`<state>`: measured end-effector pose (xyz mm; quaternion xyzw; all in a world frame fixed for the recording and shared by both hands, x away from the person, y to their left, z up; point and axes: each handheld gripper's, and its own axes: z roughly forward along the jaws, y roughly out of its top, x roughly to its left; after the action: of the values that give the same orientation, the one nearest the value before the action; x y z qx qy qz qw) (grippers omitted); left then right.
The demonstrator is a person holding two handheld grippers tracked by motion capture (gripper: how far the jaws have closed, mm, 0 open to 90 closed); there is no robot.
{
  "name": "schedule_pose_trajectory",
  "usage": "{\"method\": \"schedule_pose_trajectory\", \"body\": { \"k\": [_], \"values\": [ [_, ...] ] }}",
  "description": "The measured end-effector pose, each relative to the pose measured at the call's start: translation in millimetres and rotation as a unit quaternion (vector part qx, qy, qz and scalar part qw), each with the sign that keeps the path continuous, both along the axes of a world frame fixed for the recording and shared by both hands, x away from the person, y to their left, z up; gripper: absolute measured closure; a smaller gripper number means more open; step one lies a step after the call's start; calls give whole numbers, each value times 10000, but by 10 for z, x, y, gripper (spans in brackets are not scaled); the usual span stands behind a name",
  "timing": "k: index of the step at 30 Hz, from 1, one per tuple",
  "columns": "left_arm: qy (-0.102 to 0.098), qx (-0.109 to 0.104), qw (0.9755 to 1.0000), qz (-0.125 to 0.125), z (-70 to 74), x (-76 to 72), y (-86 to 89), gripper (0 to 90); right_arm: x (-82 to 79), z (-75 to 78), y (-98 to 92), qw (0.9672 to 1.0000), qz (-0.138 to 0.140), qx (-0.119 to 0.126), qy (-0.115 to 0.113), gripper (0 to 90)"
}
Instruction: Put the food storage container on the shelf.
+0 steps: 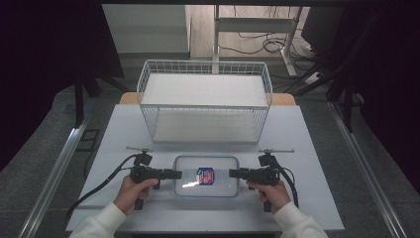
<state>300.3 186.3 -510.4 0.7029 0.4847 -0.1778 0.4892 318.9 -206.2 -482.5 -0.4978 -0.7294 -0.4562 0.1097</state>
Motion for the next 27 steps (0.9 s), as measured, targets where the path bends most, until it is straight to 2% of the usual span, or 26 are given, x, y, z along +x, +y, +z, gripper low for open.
{"method": "schedule_pose_trajectory", "body": {
  "k": [10,16,22,27],
  "values": [
    [-99,20,9999,4,50,4,-9,513,-12,31,-9,10000,-51,35,-71,495],
    [-194,57,9998,-10,105,69,-4,515,33,69,-14,9998,-36,60,-179,496],
    [-234,90,9997,-8,127,182,14,515,168,92,15,9996,-4,45,-295,497],
    [-345,65,9994,4,170,354,34,516,312,133,28,9992,-12,60,-406,497]
  ]
}}
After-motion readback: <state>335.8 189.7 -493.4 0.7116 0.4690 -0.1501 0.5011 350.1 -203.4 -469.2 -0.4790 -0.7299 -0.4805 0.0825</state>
